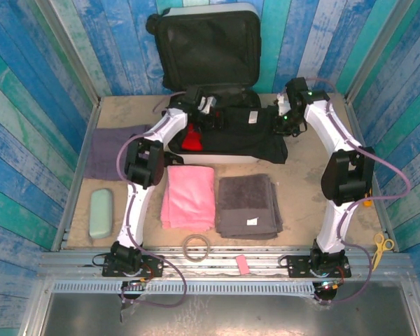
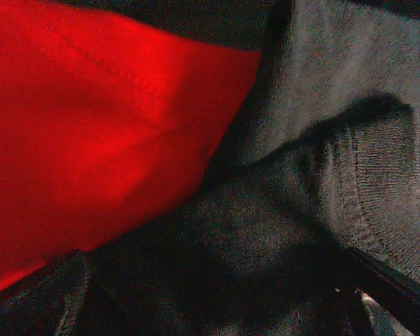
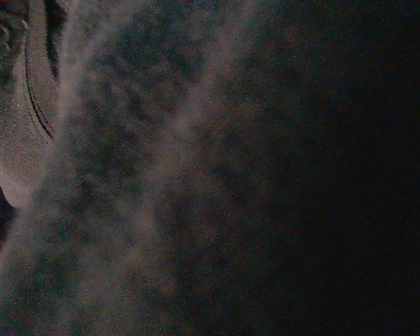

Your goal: Pack the luggage

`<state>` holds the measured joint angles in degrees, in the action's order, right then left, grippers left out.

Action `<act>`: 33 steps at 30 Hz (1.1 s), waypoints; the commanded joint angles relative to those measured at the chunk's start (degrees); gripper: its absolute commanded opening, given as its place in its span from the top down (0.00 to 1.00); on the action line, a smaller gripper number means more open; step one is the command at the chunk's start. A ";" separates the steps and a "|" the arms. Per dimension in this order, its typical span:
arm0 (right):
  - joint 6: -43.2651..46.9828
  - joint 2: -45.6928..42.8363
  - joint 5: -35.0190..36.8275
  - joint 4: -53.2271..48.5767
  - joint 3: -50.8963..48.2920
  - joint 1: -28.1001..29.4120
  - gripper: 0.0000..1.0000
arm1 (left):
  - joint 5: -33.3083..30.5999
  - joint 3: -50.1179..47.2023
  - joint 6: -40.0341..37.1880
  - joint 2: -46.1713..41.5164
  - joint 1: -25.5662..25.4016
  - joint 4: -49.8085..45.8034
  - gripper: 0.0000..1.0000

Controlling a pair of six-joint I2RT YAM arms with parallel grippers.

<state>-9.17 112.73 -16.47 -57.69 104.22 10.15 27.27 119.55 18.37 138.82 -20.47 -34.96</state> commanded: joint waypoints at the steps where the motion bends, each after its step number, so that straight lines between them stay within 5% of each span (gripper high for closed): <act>1: 0.47 -1.46 2.32 -1.63 -0.07 -0.75 1.00 | 6.37 1.48 0.00 4.75 -0.10 -1.10 0.01; 6: 0.38 -1.20 2.24 -1.42 -0.33 -0.75 1.00 | 8.62 2.01 0.43 5.45 -0.50 0.07 0.06; 9: 0.22 -1.13 1.90 -0.98 -0.93 -0.75 1.00 | 10.30 4.67 -0.45 7.49 -1.04 -1.75 0.19; 18: 0.33 -4.75 -0.47 2.91 -2.58 -0.62 1.00 | 10.75 3.57 -3.78 3.87 -2.63 0.93 0.76; 28: 0.87 -11.26 -1.37 10.48 -7.81 -0.66 0.98 | -0.37 -16.44 -3.89 -14.40 -2.56 19.61 0.89; 33: 0.16 -11.63 -2.45 12.22 -8.38 -0.57 0.96 | -1.82 -24.17 -4.02 -21.79 -2.50 26.97 0.82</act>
<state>-8.80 103.37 -18.48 -48.69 95.85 10.20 28.18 97.62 15.11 126.10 -23.31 -13.50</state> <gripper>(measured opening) 0.132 0.168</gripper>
